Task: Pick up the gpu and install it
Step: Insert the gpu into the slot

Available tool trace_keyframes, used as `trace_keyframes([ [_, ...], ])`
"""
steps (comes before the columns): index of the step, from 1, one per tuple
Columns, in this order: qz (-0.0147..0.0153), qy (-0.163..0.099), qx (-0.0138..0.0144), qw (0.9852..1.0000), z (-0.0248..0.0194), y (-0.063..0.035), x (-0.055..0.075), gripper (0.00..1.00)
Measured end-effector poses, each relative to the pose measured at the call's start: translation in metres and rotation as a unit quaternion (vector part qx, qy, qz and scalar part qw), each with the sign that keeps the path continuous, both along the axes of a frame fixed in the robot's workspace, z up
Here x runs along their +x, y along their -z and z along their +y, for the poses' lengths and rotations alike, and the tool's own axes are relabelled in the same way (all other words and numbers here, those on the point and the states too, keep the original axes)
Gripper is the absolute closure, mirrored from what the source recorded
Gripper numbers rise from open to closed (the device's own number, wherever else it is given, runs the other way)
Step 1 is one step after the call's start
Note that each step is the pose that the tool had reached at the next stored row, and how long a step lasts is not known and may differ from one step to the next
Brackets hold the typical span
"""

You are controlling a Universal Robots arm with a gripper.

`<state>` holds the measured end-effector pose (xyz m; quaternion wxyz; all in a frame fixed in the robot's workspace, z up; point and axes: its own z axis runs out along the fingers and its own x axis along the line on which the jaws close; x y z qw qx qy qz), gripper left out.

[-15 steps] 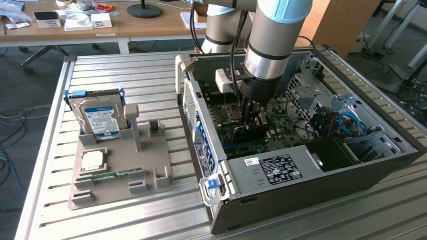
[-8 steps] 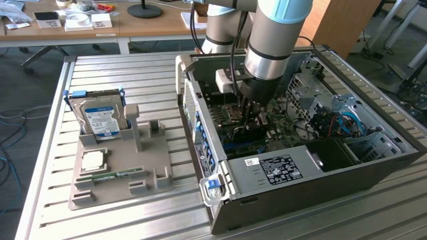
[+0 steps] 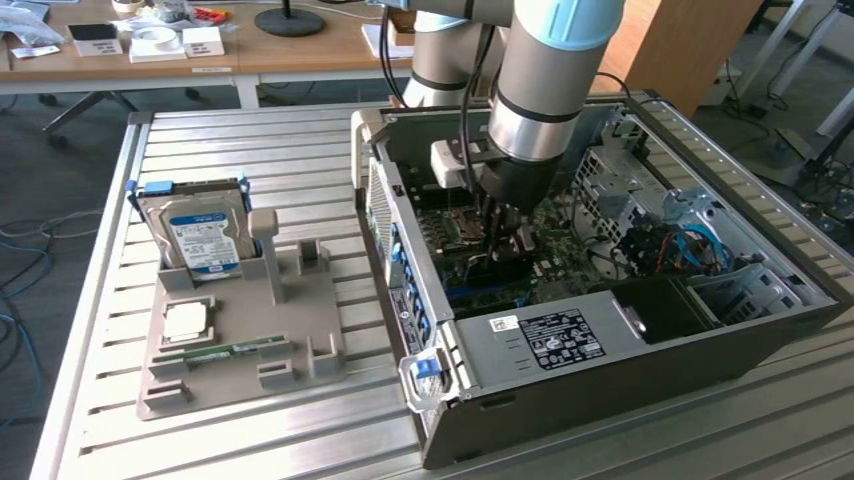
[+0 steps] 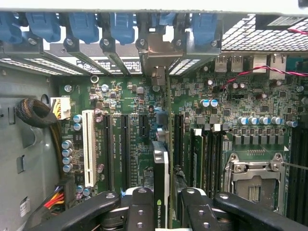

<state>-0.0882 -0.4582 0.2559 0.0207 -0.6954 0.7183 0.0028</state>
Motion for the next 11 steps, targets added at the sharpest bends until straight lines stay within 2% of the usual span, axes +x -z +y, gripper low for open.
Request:
trace_keyframes([
  [11,-0.0005,0.0,0.0013,1.0,-0.0009,0.0001,-0.0009,0.74],
])
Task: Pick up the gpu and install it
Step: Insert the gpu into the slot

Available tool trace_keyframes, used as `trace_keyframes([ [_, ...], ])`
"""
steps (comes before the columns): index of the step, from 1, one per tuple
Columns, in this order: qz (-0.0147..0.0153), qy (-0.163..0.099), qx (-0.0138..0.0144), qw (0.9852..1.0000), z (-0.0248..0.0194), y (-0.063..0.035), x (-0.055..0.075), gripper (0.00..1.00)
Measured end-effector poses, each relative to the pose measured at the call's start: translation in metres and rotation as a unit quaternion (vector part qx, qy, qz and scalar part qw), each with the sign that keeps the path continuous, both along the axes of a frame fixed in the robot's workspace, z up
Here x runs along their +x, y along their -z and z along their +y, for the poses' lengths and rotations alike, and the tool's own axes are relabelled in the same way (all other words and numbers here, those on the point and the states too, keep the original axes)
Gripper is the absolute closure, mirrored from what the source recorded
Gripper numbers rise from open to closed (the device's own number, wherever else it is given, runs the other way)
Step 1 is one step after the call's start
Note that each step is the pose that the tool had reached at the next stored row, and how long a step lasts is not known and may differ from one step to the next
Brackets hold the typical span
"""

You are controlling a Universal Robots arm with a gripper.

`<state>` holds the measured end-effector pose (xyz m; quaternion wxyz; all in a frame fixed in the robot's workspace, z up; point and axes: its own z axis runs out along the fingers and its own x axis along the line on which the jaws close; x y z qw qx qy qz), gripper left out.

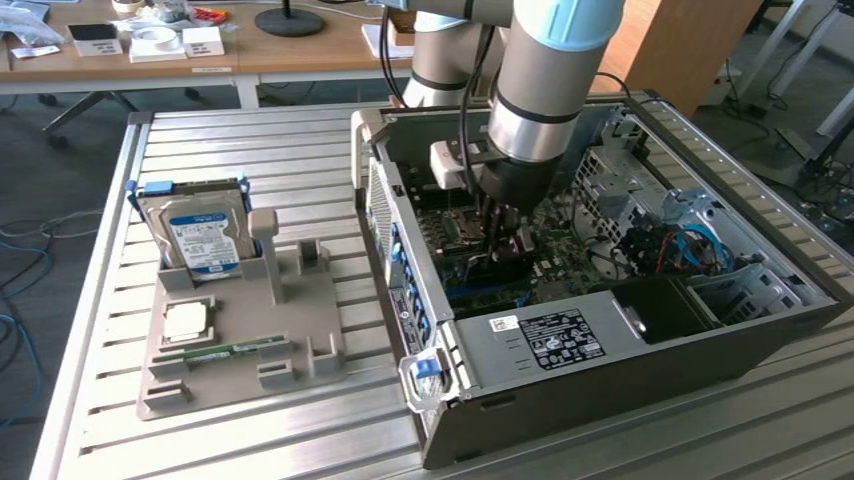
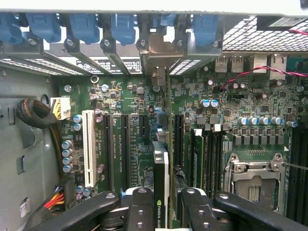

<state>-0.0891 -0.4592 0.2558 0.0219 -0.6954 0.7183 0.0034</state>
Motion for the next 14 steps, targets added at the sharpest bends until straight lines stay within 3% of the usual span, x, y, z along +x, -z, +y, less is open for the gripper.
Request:
trace_keyframes([
  [7,-0.0009,0.0,0.0023,1.0,-0.0012,0.0,-0.001,0.74],
  [14,-0.001,0.0,0.0024,1.0,-0.0012,0.0,-0.0014,0.74],
])
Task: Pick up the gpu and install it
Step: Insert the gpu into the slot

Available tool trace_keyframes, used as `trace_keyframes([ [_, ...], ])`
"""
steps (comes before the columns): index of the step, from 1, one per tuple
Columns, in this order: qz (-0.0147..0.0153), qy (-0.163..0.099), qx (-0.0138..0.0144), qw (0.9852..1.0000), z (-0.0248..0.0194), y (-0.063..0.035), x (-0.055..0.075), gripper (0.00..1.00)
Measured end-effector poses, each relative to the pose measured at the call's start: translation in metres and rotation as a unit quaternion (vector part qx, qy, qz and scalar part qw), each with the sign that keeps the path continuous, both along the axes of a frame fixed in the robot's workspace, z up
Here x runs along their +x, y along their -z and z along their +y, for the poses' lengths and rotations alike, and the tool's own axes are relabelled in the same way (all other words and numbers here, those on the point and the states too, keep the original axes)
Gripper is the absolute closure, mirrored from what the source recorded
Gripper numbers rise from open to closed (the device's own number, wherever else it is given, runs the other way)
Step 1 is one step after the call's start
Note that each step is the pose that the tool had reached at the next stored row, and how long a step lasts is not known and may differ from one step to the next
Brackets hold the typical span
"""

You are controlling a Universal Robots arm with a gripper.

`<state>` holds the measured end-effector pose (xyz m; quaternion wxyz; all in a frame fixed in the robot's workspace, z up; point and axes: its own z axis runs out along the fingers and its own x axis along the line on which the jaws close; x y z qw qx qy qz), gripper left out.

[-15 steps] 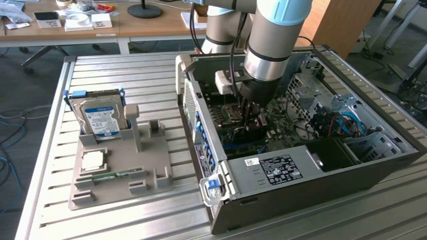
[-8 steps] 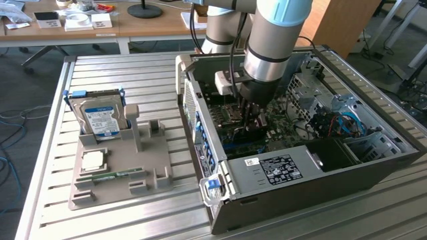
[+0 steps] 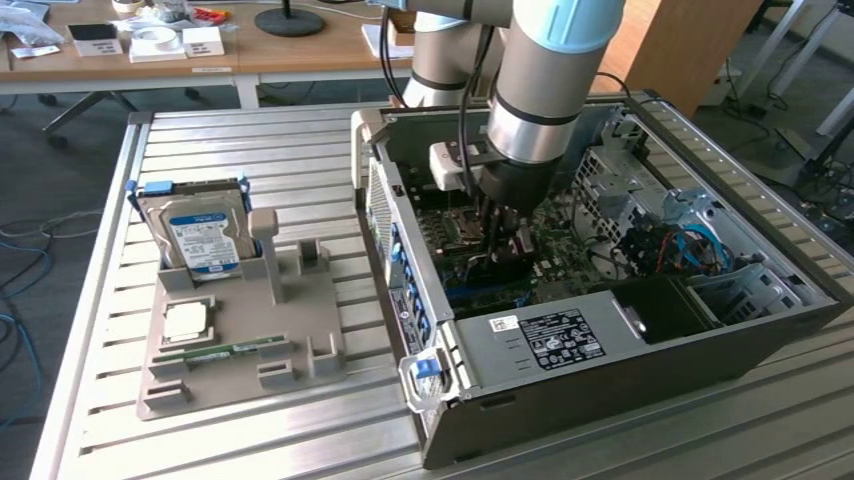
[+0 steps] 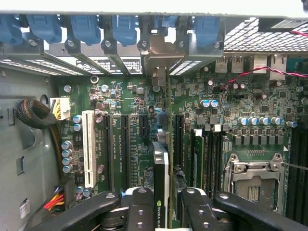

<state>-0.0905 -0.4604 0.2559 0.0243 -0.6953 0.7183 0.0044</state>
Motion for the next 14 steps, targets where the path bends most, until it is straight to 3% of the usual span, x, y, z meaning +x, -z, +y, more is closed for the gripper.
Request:
trace_keyframes([
  [14,-0.0019,0.0,0.0001,1.0,-0.0003,0.0,-0.0023,0.74],
])
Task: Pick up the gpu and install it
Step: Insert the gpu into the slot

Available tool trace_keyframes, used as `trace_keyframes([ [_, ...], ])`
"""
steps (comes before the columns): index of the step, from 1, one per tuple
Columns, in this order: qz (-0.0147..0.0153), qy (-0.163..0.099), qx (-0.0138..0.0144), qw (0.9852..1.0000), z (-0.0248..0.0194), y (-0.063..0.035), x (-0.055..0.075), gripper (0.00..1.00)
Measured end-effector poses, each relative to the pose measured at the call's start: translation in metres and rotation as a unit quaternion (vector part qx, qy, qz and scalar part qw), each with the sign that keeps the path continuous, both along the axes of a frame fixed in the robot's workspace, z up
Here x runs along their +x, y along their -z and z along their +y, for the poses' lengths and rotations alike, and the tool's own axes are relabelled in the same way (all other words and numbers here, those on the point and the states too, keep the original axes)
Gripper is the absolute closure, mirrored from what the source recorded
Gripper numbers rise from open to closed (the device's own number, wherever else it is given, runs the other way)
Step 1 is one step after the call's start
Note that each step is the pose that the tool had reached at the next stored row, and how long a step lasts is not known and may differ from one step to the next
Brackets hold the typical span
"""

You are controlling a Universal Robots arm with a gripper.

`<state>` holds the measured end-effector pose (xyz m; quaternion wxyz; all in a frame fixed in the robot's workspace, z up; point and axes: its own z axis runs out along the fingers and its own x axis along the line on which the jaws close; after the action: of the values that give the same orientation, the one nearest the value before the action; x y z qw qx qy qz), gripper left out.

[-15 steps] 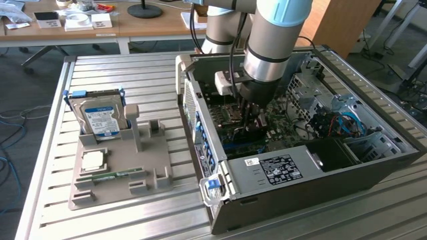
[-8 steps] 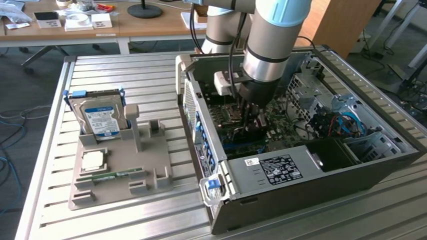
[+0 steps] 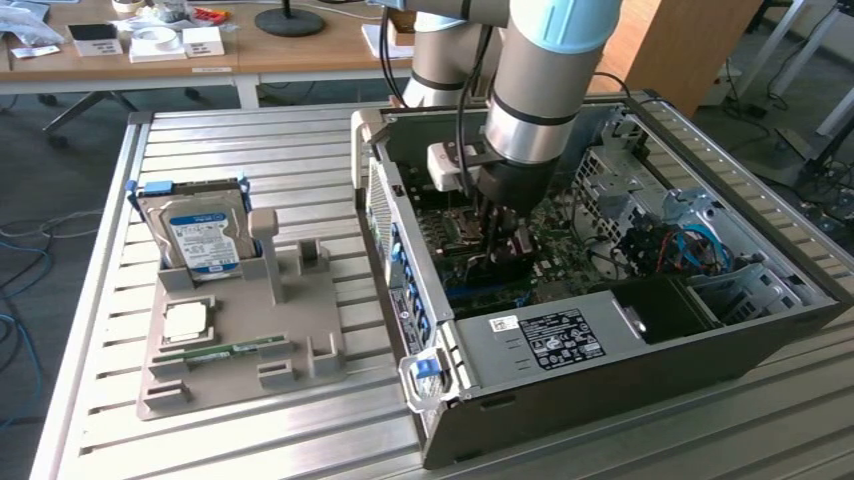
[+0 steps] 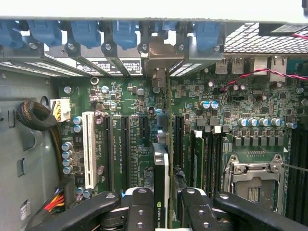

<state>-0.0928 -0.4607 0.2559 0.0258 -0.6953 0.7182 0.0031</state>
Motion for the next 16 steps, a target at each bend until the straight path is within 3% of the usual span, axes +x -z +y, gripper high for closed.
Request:
trace_keyframes([
  [16,-0.0005,0.0,0.0002,1.0,-0.0018,0.002,-0.002,0.74],
])
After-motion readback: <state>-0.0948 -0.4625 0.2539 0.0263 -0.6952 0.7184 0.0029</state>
